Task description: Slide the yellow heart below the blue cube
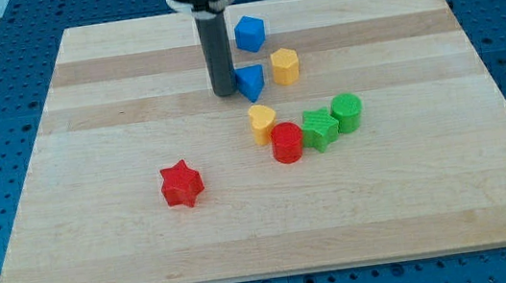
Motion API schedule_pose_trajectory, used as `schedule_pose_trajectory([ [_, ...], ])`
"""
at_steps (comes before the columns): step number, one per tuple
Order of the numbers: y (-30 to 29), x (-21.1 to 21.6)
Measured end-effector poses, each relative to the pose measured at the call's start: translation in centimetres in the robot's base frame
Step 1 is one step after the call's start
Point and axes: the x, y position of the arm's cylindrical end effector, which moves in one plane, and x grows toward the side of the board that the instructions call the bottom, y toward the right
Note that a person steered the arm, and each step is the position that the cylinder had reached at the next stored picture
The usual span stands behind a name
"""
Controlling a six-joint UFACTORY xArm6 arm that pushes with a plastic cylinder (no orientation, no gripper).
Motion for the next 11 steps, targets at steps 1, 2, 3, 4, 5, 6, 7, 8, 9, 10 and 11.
schedule_pose_trajectory([
  [1,-1.1,0.8],
  [2,-2.2,7.6],
  [3,-1.1,14.7],
  [4,3.8,13.6],
  [5,4.7,13.4],
  [6,4.7,13.0],
  [7,4.7,9.7],
  [8,4.7,5.1],
  [9,4.7,1.1],
  [10,4.5,-0.7],
  [11,4.5,0.8],
])
